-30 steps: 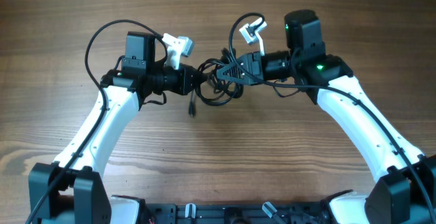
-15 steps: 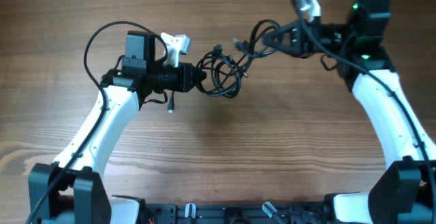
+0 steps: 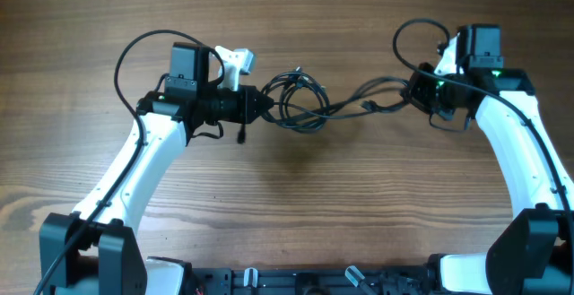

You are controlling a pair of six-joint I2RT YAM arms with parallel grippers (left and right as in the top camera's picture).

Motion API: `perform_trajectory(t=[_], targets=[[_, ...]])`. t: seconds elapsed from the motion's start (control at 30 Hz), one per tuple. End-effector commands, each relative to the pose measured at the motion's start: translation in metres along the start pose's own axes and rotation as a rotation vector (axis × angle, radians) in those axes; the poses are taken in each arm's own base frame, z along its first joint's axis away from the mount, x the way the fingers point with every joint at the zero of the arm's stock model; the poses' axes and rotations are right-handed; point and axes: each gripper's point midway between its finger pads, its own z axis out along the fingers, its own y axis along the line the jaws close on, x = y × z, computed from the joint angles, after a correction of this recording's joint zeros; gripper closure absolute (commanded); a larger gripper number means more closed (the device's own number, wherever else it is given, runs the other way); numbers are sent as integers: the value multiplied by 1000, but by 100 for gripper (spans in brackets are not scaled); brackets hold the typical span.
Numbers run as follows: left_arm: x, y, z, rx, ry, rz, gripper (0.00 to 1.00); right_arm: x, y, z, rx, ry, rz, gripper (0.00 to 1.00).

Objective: Untangle cables

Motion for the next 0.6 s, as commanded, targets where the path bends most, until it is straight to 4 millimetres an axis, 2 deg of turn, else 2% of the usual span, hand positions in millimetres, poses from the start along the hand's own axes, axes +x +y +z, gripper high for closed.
perform_trajectory(t=[0.0,0.03,0.07,0.13,0.2,0.27,0.33,0.43,0.5,0.53,0.57], targets=[[2,17,-2,-54,-1,-26,96,-49,-77,-24,396,-256,90,95],[2,17,-2,-54,-1,-26,96,-48,-74,-22,384,-249,89,95],[2,17,-2,-53,0,-26,96,-47,-71,-21,364,-238,87,88],[2,17,-2,-53,1,-27,96,-43,-64,-17,323,-208,46,67],[2,17,-2,-54,2,-27,96,-40,-60,-15,300,-188,31,24],[2,17,-2,-54,1,-28,96,-38,-56,-14,279,-170,11,16],[2,17,-2,-53,1,-27,96,-34,-49,-11,233,-147,-1,13],[2,17,-2,-53,1,-27,96,-27,-21,-10,88,-87,-110,13],[2,17,-2,-53,1,-27,96,-26,-10,-16,40,-71,-149,11],[2,17,-2,-54,1,-28,96,-29,-7,-25,50,-73,-148,3],[2,17,-2,-54,1,-28,96,-33,-12,-34,98,-87,-106,0]])
